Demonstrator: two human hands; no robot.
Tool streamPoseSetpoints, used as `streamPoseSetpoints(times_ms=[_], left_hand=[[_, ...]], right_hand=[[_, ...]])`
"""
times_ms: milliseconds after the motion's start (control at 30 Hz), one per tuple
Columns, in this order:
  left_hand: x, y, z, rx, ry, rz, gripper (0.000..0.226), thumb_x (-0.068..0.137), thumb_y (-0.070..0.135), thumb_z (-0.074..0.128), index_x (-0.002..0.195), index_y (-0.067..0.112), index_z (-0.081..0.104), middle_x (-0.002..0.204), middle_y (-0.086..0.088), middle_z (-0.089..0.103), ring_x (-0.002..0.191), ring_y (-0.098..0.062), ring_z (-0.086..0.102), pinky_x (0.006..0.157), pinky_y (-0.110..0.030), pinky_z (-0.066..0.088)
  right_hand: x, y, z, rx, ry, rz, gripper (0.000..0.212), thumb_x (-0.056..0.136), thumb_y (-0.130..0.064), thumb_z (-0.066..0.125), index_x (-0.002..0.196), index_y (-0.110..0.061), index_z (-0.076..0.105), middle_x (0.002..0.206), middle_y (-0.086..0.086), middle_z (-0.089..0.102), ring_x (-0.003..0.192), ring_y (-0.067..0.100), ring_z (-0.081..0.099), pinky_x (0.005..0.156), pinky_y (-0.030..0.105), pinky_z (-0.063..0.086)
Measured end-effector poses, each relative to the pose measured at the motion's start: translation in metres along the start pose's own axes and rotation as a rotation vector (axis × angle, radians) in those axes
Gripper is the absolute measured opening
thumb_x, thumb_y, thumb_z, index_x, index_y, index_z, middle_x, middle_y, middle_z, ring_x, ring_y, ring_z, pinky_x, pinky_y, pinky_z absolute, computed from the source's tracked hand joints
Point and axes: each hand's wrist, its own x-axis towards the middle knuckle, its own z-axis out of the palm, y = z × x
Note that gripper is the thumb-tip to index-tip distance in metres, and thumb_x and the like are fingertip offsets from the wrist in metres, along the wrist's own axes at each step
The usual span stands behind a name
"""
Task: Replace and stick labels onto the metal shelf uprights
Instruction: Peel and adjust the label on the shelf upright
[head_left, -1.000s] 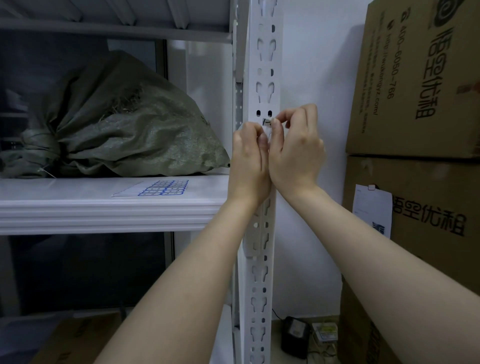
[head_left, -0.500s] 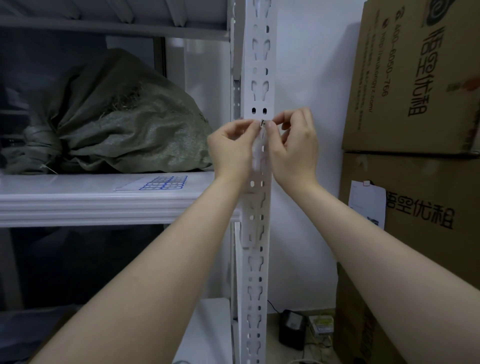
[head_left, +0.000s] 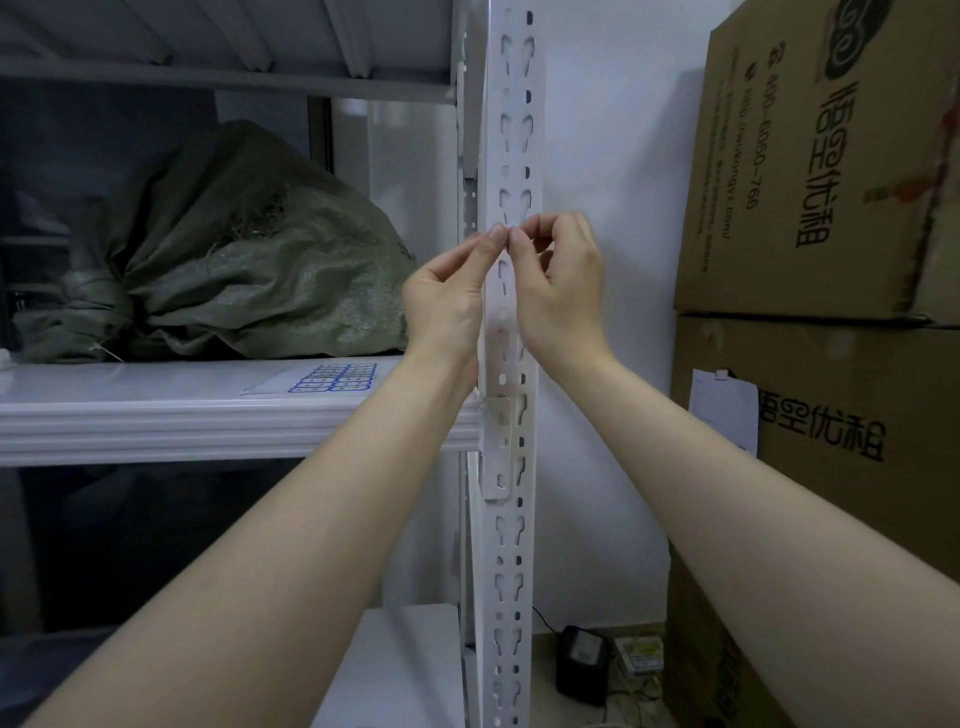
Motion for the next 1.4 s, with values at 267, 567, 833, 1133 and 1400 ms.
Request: streamPoseSetpoints(times_ms=[267,567,833,1133,1400], left_hand=[[-0.007,0.006,0.001,0.024,0.004,0.038,0.022,0.093,0.023,0.063,0.101,0.005,0.072,0.067,0.018,0.072,0.072,0.013,0.065,0.072,-0.009,0.051],[-0.008,0.004,-0.005,0.052,-0.057,0.022,0.027,0.094,0.029,0.061,0.102,0.007,0.075,0.096,-0.011,0.074,0.086,-0.023,0.058,0.067,-0.027,0.046],[-0.01,0.003,-0.013,0.032,-0.067,-0.127,0.018,0.088,0.024,0.07,0.098,0.01,0.075,0.098,-0.007,0.076,0.077,-0.017,0.065,0.071,-0.028,0.048],[-0.003,-0.001,-0.02,0.104,0.076,-0.1,0.012,0.078,0.016,0.079,0.085,0.009,0.073,0.077,-0.001,0.073,0.055,-0.005,0.053,0.052,-0.018,0.043],[-0.001,-0.003,-0.02,0.206,0.092,-0.029,0.014,0.084,0.021,0.074,0.09,0.008,0.073,0.076,0.003,0.071,0.043,0.006,0.05,0.047,-0.011,0.042]], right_hand=[[-0.003,-0.013,0.002,0.071,-0.001,0.025,0.011,0.092,-0.02,0.056,0.082,-0.019,0.052,0.087,-0.006,0.051,0.066,0.001,0.048,0.061,0.014,0.04],[-0.005,-0.011,0.004,0.044,0.051,0.056,0.011,0.091,-0.023,0.058,0.081,-0.022,0.053,0.09,-0.002,0.056,0.068,0.004,0.051,0.068,0.029,0.048],[-0.01,0.003,0.005,0.037,0.022,0.085,0.008,0.092,-0.022,0.054,0.088,-0.02,0.048,0.085,-0.005,0.057,0.072,0.009,0.053,0.069,0.033,0.047],[-0.008,0.024,0.004,-0.105,0.128,0.15,0.007,0.092,-0.023,0.051,0.093,-0.016,0.055,0.088,-0.002,0.058,0.076,0.012,0.053,0.071,0.037,0.05],[-0.001,0.026,0.003,-0.328,0.093,0.068,0.014,0.092,-0.03,0.056,0.1,-0.025,0.066,0.098,-0.004,0.06,0.075,0.004,0.05,0.069,0.028,0.051]])
